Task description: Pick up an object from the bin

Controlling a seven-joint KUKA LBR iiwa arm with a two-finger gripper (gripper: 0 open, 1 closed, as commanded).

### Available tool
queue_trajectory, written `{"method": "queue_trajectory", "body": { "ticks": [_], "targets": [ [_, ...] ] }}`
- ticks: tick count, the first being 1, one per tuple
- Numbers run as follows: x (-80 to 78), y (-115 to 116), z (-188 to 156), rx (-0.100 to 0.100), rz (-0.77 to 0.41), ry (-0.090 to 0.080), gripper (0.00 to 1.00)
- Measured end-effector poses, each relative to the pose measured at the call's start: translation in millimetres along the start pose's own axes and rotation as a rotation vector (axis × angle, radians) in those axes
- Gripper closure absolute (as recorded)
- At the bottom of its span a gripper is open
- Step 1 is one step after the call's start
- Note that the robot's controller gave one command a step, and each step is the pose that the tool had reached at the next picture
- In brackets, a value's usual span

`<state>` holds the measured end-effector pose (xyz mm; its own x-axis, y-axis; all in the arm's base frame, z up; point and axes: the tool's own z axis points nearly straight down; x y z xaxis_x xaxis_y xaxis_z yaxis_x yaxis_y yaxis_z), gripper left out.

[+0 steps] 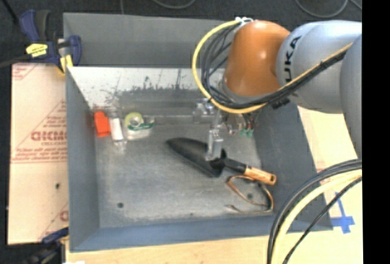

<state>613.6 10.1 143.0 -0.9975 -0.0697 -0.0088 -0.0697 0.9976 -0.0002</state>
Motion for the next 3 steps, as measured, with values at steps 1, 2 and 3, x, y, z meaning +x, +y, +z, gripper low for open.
{"method": "queue_trajectory", "body": {
  "ticks": [1,2,3],
  "targets": [
    [-4.9,15.5,32.7,0.001,0.164,0.004,1.0],
    [-4.8,15.6,32.7,0.001,0.164,0.004,1.0],
    [-0.9,9.3,-83.2,0.002,0.223,0.0,1.0]
  ]
}}
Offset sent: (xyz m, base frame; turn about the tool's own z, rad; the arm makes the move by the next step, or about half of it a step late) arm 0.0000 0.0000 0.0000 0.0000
